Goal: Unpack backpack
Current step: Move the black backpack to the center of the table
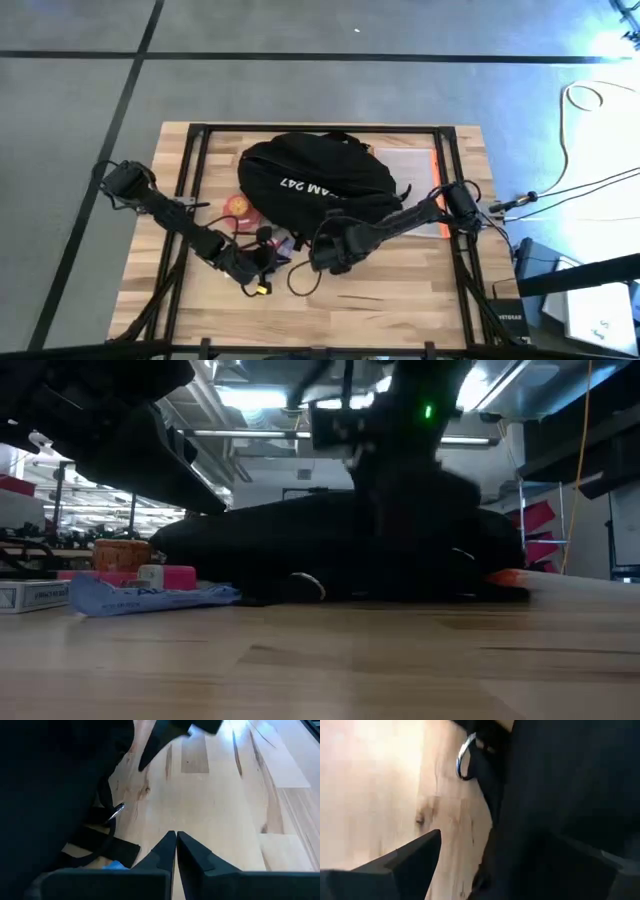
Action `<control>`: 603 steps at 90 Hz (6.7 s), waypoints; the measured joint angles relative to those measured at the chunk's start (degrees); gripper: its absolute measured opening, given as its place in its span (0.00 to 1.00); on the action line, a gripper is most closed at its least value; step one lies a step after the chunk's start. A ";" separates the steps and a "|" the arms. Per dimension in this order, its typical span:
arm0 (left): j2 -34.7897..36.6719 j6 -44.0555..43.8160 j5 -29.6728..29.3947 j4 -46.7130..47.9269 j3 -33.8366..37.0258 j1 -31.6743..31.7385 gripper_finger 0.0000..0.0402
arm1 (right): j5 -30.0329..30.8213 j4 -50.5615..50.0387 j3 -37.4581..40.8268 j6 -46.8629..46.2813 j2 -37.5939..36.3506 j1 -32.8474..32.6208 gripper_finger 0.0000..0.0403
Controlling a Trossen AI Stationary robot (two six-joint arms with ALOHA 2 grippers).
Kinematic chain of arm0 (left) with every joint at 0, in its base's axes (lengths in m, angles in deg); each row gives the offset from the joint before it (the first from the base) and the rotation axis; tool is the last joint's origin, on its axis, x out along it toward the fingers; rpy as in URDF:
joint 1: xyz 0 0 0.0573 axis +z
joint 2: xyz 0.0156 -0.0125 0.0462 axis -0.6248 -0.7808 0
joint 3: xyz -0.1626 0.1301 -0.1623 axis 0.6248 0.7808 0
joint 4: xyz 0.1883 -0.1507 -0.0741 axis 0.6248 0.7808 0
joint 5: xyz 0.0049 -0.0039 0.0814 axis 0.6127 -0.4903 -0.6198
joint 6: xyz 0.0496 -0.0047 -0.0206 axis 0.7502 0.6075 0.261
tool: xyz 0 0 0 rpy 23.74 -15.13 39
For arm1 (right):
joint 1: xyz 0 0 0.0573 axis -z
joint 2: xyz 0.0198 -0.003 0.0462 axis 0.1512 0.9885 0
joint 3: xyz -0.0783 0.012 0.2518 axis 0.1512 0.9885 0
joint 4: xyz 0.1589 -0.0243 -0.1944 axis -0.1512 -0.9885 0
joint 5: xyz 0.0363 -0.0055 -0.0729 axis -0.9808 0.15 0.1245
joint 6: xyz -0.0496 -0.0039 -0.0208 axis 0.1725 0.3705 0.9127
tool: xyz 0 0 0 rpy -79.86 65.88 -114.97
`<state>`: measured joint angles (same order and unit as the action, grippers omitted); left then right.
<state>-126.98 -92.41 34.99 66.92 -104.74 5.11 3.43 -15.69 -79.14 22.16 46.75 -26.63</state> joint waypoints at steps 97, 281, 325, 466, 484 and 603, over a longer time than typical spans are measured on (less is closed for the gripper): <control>0.02 -0.35 0.76 0.45 0.01 -0.09 0.00 | -0.65 2.19 5.83 -6.17 -18.57 8.44 0.01; 0.02 1.71 0.62 0.09 0.01 0.39 0.00 | -9.74 -13.28 6.74 -43.30 -49.37 -21.09 0.00; 0.02 2.77 0.62 -0.16 0.01 0.67 0.00 | -10.76 -6.84 31.12 -51.01 -49.37 -15.60 0.00; 31.62 49.38 4.14 25.77 -10.70 32.12 0.00 | -31.40 8.56 37.78 -24.09 -64.10 -2.22 0.00; 32.59 40.01 32.42 36.33 -10.70 36.03 0.00 | -26.01 7.33 37.81 -19.59 -65.20 0.07 0.00; -16.83 39.37 41.84 -19.59 -12.14 36.10 0.04 | -36.28 -16.39 46.52 -19.59 -71.17 25.46 0.11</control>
<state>-143.81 -53.04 76.84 47.33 -116.88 41.21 -32.85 -32.08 -32.62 2.57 -24.41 -1.16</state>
